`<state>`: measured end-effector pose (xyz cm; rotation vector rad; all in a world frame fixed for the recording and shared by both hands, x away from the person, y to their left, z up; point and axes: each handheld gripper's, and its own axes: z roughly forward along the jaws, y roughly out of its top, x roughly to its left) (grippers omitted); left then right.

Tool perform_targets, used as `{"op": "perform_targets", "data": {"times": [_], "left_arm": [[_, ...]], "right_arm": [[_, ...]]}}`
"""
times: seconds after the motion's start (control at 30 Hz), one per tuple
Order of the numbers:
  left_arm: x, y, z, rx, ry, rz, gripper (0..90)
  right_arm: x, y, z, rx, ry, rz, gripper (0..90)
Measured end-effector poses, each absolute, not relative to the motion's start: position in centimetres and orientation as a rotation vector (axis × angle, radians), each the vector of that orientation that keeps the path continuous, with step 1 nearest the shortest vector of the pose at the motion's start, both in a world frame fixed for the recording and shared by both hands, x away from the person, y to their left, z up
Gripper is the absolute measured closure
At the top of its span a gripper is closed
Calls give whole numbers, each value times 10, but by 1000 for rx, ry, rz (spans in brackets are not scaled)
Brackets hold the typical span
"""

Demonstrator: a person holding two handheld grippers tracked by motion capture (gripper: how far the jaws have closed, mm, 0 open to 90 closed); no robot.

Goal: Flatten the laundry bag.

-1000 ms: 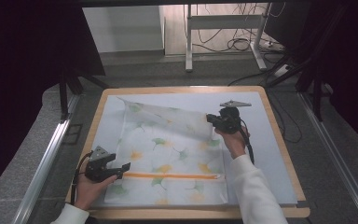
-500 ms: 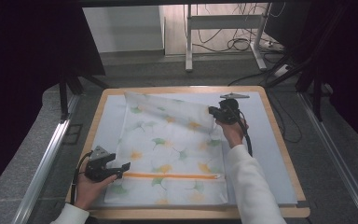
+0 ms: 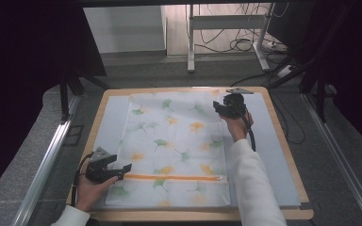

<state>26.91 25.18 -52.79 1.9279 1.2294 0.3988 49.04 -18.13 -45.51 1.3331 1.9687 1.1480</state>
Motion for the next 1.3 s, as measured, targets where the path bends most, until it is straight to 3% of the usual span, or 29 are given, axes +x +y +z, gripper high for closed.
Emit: {"op": "perform_targets", "data": {"times": [0.33, 0.53, 1.07, 1.3], "left_arm": [[269, 250, -527, 1922, 1231, 403, 233], [269, 250, -526, 1918, 1226, 407, 233], [267, 245, -525, 1918, 1212, 404, 232], [267, 245, -525, 1916, 1207, 406, 232]], "right_arm": [[461, -193, -449, 1286, 2062, 1240, 474], [432, -198, -450, 1226, 2169, 1278, 514], [341, -217, -466, 1091, 2374, 1267, 833], [310, -221, -473, 1058, 2396, 1286, 888]]}}
